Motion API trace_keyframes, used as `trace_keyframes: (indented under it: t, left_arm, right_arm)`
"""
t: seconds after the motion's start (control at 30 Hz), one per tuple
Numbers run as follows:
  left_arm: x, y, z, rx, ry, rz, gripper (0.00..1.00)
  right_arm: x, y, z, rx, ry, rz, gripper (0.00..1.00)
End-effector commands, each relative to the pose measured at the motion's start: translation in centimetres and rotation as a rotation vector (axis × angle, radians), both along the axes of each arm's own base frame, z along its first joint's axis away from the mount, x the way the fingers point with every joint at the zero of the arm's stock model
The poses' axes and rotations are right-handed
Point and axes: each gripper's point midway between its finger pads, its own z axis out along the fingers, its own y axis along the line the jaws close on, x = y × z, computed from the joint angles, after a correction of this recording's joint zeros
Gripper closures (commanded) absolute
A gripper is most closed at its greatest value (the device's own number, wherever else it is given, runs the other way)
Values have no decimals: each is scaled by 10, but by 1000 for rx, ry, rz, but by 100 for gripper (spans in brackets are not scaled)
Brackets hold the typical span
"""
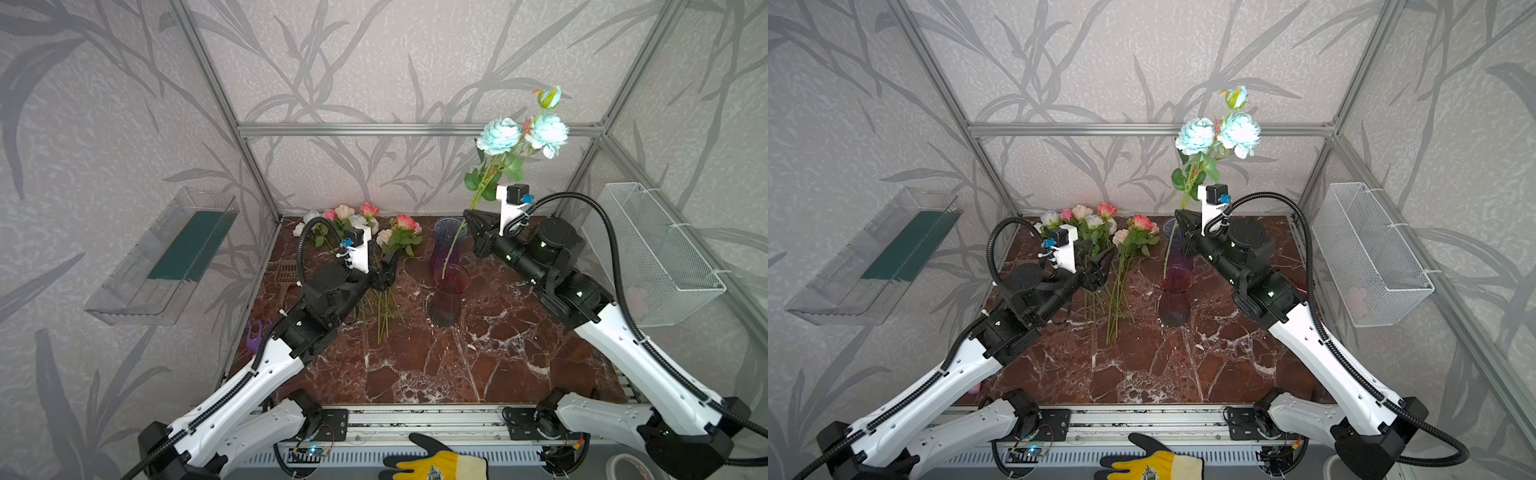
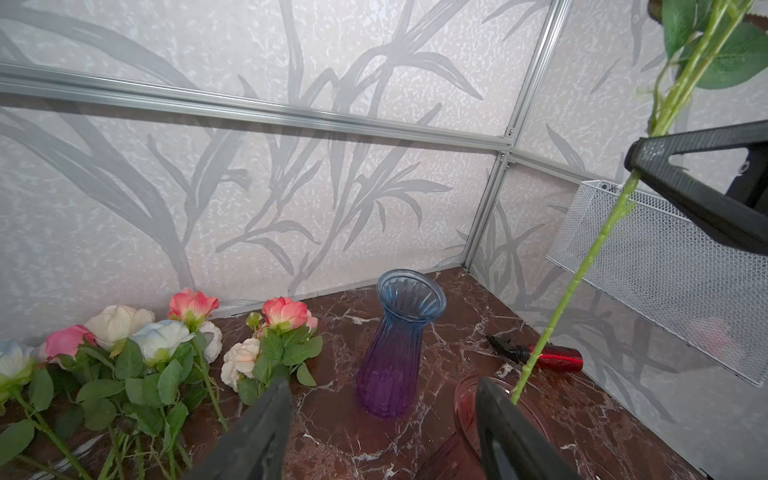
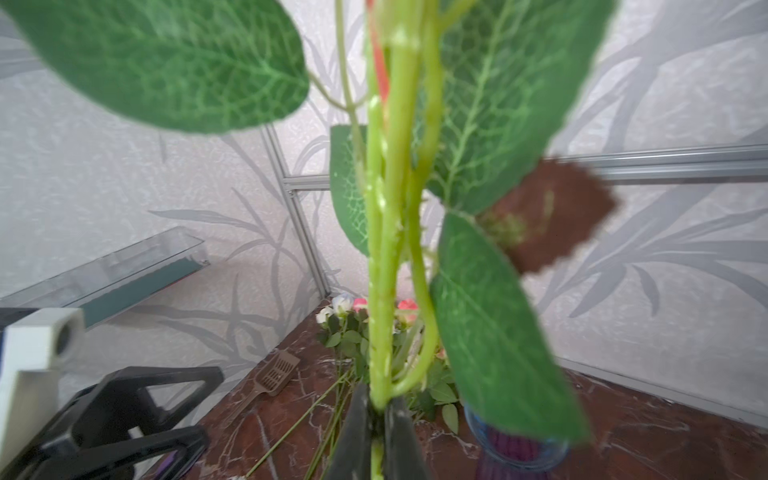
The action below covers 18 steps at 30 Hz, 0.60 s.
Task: Arrange the flowers into the vase
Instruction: 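Lower the blue rose stem into the pink glass vase with right gripper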
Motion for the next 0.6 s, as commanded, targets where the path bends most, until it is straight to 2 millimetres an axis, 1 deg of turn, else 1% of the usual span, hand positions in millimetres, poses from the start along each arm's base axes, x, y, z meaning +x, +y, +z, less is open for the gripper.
trace_keyframes:
  t: [0.0,0.07,0.17,0.3,0.43,0.57]
  left_arm:
    - [3,5,5,-4,-28,34,29]
    - [4,4,4,-4,-24,34,29]
    - [5,3,2,-2,-17,33,29]
    - [7,0,-4,8,-2,30,29]
    - [11,-2,-9,21,17,35,29]
    - [15,-4,-15,28,37,40,29]
  right_arm:
    - [6,-13,-14,-40,19,-54,99]
    - [8,-15,-23,-41,30,-62,98]
    - [14,-12,-44,-54,75,-60,98]
    - [18,-7,-84,-67,164,-54,97]
    - [16,-1,-122,-70,256,-26,94]
    - [13,2,-146,-79,312,-8,93]
